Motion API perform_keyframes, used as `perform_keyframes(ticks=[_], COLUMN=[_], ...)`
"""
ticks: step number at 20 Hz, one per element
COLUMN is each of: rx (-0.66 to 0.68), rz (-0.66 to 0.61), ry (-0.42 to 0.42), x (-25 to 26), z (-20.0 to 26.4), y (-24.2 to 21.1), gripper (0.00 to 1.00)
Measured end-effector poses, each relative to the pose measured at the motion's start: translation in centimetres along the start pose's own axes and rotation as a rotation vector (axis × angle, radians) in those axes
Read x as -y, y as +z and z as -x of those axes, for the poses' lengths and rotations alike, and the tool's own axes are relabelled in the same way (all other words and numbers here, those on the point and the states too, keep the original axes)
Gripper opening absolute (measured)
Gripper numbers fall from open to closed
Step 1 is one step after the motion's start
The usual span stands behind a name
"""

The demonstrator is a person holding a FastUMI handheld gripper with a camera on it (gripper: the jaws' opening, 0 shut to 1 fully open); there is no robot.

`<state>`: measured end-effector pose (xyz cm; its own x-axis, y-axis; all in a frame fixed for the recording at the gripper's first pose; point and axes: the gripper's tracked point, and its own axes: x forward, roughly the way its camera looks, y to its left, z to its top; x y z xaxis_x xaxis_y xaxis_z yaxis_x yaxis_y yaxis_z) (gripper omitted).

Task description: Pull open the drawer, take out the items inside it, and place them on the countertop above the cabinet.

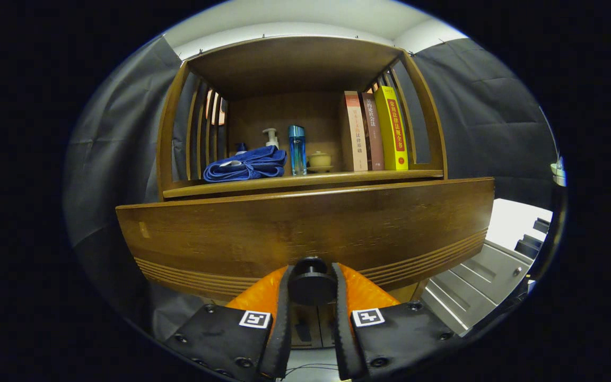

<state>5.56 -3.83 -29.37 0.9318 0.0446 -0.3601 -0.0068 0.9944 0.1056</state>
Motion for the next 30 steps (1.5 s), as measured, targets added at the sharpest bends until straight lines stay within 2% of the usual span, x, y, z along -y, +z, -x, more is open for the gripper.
perform_keyframes(ticks=[10, 15, 18, 21, 25, 27, 30], rx=[-0.062, -0.021, -0.003, -0.014, 0.020, 0.052, 0.138], rz=[0.025, -0.008, -0.019, 0.036, 0.052, 0.052, 0.056], ry=[-0.014, -0.013, -0.034, -0.054, -0.041, -0.020, -0.029], x=[0.2, 0.3, 0.5, 0.7, -0.3, -1.6, -2.6], z=[2.9, 3.3, 3.4, 3.5, 4.1, 5.3, 8.0], y=[-1.2, -1.0, -1.1, -1.0, 0.7, 2.2, 7.4], gripper=[0.43, 0.43, 0.53, 0.64, 0.79, 0.86, 0.97])
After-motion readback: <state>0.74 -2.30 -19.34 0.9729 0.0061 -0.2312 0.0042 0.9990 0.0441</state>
